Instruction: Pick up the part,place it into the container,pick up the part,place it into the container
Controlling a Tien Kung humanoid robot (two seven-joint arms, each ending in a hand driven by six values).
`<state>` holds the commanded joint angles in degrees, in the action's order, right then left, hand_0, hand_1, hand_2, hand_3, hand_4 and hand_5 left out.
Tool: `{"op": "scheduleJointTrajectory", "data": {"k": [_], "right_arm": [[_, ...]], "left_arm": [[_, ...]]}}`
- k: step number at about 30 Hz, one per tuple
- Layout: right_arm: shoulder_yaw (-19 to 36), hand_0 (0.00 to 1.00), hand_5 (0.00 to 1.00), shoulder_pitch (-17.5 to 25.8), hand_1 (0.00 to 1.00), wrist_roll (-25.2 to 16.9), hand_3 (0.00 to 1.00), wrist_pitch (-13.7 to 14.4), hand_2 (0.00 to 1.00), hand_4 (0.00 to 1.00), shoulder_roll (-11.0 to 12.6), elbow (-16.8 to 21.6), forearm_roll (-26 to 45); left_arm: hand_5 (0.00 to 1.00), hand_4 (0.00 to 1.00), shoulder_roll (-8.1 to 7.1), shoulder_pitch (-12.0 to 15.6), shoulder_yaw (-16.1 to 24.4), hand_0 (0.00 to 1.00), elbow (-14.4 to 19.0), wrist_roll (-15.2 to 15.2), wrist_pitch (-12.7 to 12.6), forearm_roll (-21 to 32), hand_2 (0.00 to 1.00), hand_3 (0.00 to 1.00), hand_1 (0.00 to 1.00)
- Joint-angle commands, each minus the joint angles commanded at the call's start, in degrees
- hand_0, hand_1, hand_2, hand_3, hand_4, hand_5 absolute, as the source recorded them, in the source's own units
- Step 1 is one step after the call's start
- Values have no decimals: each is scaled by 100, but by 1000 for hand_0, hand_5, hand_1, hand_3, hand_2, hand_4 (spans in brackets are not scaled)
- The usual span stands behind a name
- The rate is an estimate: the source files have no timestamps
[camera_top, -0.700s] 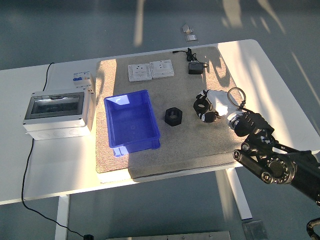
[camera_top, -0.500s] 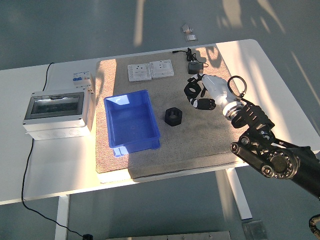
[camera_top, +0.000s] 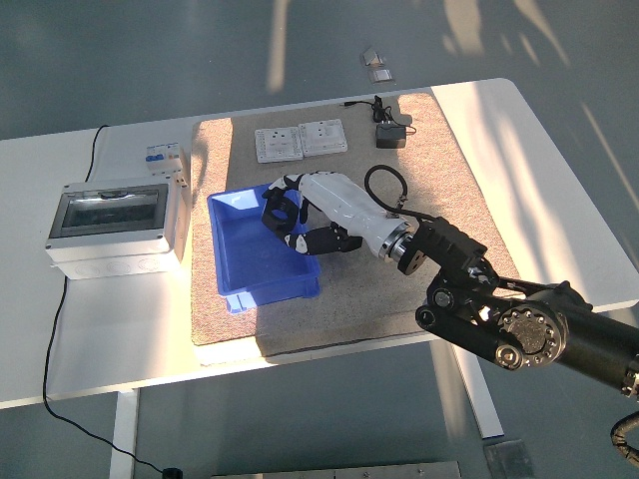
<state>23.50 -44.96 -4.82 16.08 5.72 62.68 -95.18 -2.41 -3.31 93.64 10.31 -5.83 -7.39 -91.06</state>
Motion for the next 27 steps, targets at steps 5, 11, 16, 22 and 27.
{"op": "scheduleJointTrajectory", "data": {"k": [5, 11, 16, 22, 27], "right_arm": [[-65, 998, 4, 27, 844, 3, 701, -97, 814, 365, -50, -75, -88], [-69, 998, 27, 83, 914, 47, 723, -260, 856, 374, -70, -38, -205], [-68, 998, 27, 70, 914, 213, 723, -441, 856, 374, -70, -52, -244], [-70, 998, 132, 40, 954, 329, 749, -531, 882, 415, -66, -71, -286], [-47, 998, 213, 31, 958, 387, 754, -555, 891, 441, -56, -70, -338]], "left_arm": [[854, 761, -7, 8, 17, 672, 0, 7, 5, -22, 640, 754, 657], [854, 762, -13, 19, 52, 672, 0, 16, 14, -58, 639, 754, 657], [854, 762, -14, 14, 46, 672, 0, 19, 7, -44, 639, 754, 657], [853, 765, -16, 1, 41, 672, 0, 19, 1, -33, 639, 754, 657], [853, 766, -19, -4, 31, 671, 0, 17, -3, -23, 639, 754, 657]]}}
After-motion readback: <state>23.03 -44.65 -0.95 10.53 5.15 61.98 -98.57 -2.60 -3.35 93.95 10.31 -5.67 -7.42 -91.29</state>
